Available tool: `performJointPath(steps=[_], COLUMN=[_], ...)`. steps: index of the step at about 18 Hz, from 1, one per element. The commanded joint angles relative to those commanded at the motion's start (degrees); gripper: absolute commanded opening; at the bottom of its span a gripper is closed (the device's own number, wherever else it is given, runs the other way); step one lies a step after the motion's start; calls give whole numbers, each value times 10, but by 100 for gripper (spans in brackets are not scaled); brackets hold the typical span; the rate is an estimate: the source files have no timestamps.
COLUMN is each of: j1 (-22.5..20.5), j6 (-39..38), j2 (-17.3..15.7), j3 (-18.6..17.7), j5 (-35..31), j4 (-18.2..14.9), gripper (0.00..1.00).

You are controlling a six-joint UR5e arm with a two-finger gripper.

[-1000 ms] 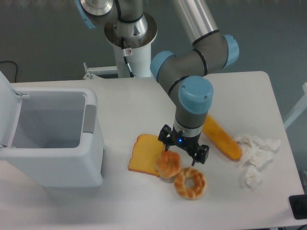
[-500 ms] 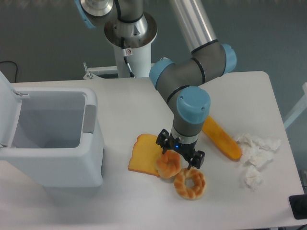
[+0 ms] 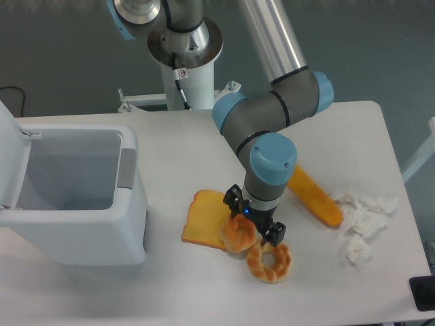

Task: Pick up the round bread
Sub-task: 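Lower the gripper over the round bun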

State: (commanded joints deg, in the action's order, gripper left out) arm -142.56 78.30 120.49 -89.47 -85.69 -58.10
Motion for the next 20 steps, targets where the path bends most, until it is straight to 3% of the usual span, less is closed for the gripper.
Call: performJointPath(steps=[20], j1=[19], j6=[49], j2=[21], j3=[4], j5=[-11], j4=[3], gripper=[100])
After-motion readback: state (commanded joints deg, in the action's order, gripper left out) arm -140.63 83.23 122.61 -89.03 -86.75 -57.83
